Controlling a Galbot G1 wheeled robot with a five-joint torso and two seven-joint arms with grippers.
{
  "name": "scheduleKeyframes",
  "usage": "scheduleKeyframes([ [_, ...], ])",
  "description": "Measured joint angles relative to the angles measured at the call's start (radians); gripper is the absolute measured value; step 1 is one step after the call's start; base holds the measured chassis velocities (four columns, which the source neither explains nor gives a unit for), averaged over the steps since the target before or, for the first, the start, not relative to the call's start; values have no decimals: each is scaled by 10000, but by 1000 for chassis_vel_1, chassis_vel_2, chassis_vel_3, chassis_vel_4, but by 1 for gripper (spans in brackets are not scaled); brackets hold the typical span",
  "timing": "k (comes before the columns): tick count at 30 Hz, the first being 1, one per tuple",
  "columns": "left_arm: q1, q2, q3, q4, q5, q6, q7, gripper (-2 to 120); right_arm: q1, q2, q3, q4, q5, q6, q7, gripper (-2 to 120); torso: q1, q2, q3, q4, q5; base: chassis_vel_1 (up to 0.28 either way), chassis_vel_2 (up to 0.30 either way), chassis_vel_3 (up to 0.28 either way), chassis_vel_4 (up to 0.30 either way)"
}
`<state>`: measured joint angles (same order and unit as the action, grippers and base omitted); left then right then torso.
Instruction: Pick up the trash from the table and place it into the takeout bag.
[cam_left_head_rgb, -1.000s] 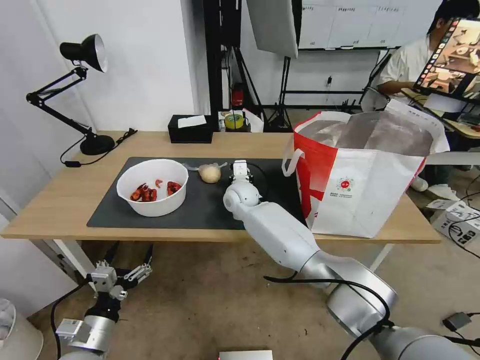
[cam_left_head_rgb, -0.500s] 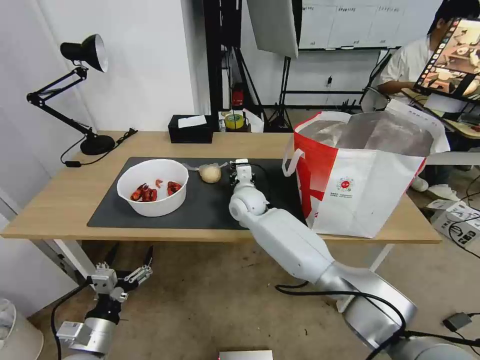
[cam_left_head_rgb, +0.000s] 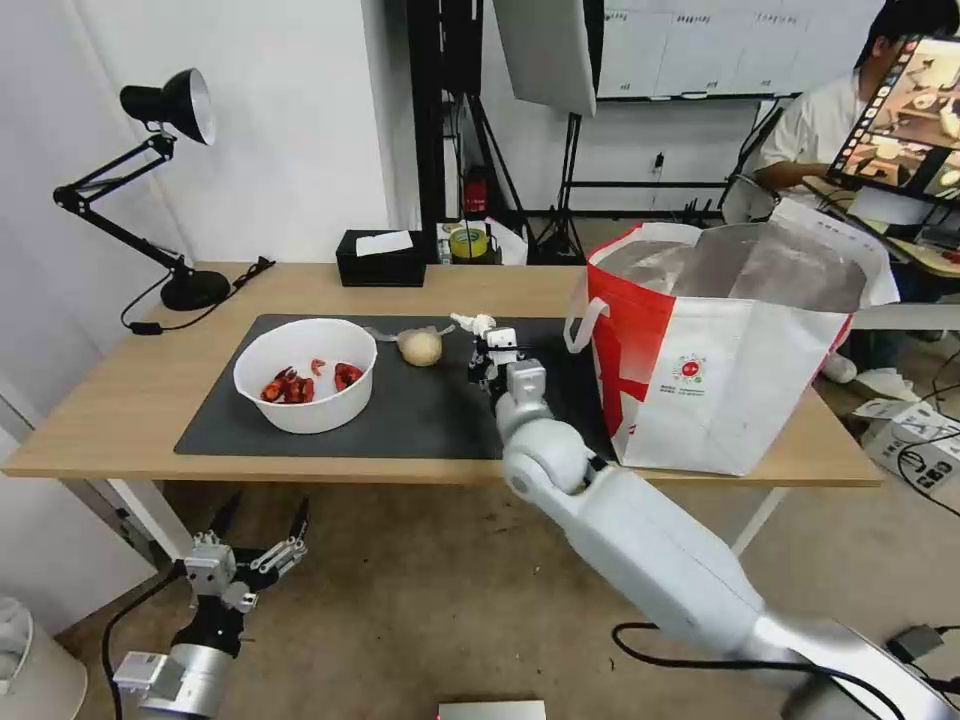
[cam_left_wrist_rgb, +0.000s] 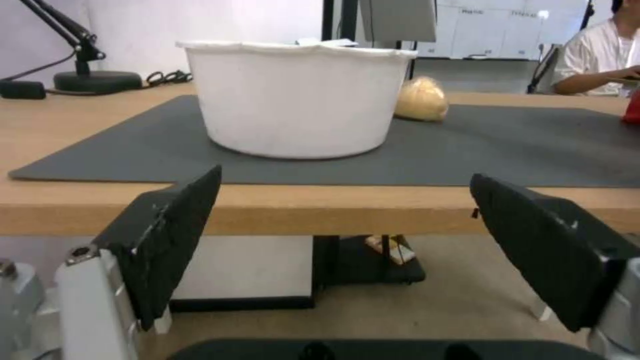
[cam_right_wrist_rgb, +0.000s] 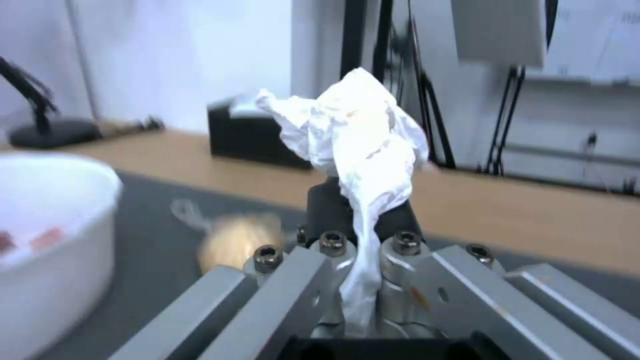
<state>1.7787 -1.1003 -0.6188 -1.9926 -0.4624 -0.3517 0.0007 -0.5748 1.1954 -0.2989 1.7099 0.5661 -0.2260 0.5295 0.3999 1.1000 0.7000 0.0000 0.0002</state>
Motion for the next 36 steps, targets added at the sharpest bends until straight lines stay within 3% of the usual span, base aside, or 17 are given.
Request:
scheduleKeyframes([
  [2, 34, 20, -37, -61, 1, 11, -10, 100, -375, -509, 401, 991, -313, 253, -247, 0, 0, 0, -1, -1, 0, 0, 0, 0, 0],
  [6, 94, 22, -101, -107, 1, 17, -15, 100, -808, -1076, 1049, 1857, -666, 664, -541, 0, 0, 0, 0, 0, 0, 0, 0, 0, 0],
  [15, 217, 35, -160, -205, 84, 19, -14, 100, -1392, -2156, 2662, 3065, -807, 908, -491, 0, 1, 0, 0, 0, 1, 0, 0, 0, 0],
  [22, 329, 103, -40, -396, 190, 16, -14, 100, -1389, -3893, 4122, 3609, 598, 104, 502, 0, 1, 0, 0, -1, -1, 0, 0, 0, 0],
  [26, 250, 123, 204, -477, 236, 67, -11, 100, -1434, -4416, 4454, 3671, 1249, -238, 845, 0, 1, 0, 0, -1, -2, 0, 0, 0, 0],
  [36, 32, 526, 355, -452, 143, 173, -39, 100, -1424, -4584, 4575, 3474, 2015, -933, 1624, 0, 1, -1, 1, 0, -1, 0, 0, 0, 0],
])
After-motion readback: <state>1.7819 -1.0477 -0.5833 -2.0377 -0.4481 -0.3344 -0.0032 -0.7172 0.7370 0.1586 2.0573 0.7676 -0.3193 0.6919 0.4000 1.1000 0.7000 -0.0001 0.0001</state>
